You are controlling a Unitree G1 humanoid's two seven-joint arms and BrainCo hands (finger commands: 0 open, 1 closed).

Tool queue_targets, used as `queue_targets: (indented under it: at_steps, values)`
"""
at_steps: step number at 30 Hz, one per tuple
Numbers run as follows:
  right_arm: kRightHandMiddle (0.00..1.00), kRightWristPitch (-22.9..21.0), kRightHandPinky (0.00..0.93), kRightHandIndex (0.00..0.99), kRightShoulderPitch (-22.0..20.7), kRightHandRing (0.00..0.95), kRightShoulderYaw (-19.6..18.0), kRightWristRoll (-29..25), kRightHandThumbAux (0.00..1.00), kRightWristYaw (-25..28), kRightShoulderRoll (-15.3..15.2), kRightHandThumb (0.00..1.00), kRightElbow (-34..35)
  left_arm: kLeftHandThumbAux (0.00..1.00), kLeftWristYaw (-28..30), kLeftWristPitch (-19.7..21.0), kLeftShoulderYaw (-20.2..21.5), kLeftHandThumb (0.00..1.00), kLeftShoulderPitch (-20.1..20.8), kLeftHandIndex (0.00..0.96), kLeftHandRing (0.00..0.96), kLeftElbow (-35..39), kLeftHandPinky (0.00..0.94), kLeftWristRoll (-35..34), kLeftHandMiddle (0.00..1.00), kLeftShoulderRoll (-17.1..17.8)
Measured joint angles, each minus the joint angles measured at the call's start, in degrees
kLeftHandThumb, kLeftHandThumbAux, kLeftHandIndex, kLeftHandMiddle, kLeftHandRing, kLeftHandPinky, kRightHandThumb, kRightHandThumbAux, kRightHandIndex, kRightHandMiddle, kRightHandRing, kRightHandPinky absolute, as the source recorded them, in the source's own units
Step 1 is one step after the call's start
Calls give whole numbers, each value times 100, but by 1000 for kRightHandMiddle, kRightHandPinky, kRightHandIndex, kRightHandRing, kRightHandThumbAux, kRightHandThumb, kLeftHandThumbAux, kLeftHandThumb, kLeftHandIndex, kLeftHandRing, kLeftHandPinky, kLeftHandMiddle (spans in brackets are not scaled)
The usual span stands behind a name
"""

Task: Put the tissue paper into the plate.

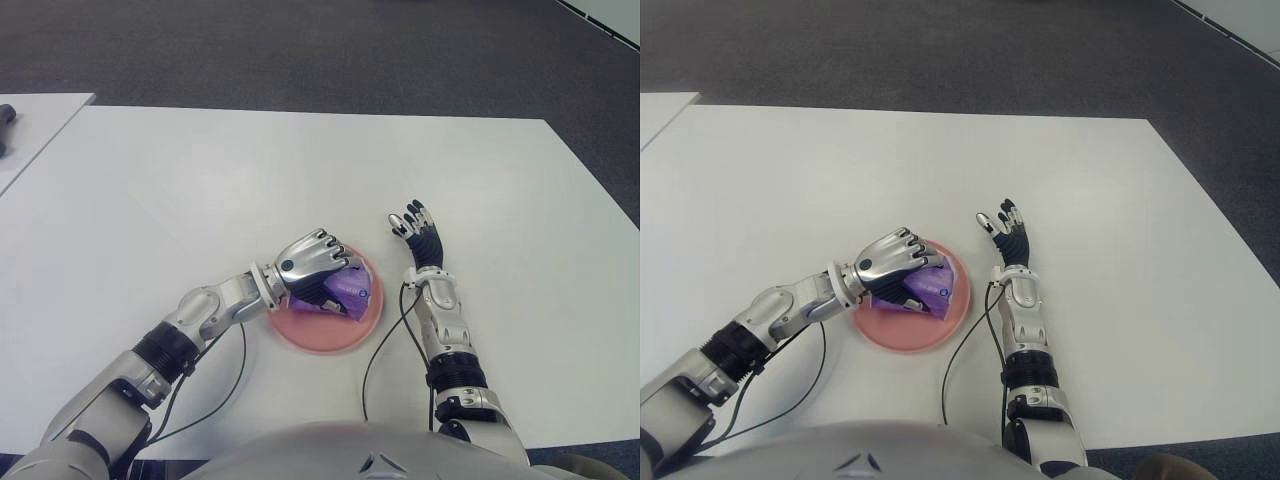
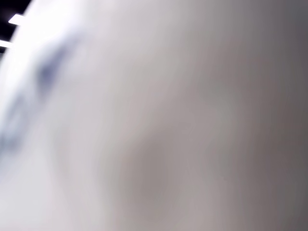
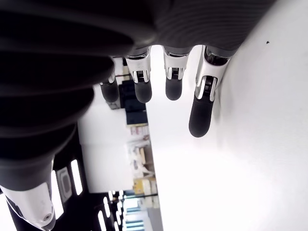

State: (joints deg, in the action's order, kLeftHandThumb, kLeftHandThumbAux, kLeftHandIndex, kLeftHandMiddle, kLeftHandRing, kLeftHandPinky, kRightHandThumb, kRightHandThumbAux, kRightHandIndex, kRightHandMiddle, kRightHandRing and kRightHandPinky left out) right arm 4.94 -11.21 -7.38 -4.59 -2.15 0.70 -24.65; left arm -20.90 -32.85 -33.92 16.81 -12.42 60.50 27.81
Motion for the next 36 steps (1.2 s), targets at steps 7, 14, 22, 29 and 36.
queue_targets:
  at_steps: [7,14,22,29,36]
  values:
    - [0,0,9,0,10,0,6,1,660,0,3,204,15,696,-234,103,-82,744,20,444,845,-13,837,151,842,36]
    - [0,0,9,0,13,0,16,2,660,-1,4,204,23,697,-295,126,-109,742,55,444,846,-20,839,223,841,88]
    - [0,0,9,0,18,0,31,2,660,-1,14,204,37,696,-189,162,-98,741,62,444,834,67,815,238,829,156]
    - [0,0,9,0,30,0,34,2,660,-8,9,204,45,552,-67,237,-118,332,109,329,356,23,326,242,406,170]
    - [0,1,9,0,31,0,44,2,660,-14,11,204,67,369,773,249,-96,36,334,34,25,156,22,84,34,311]
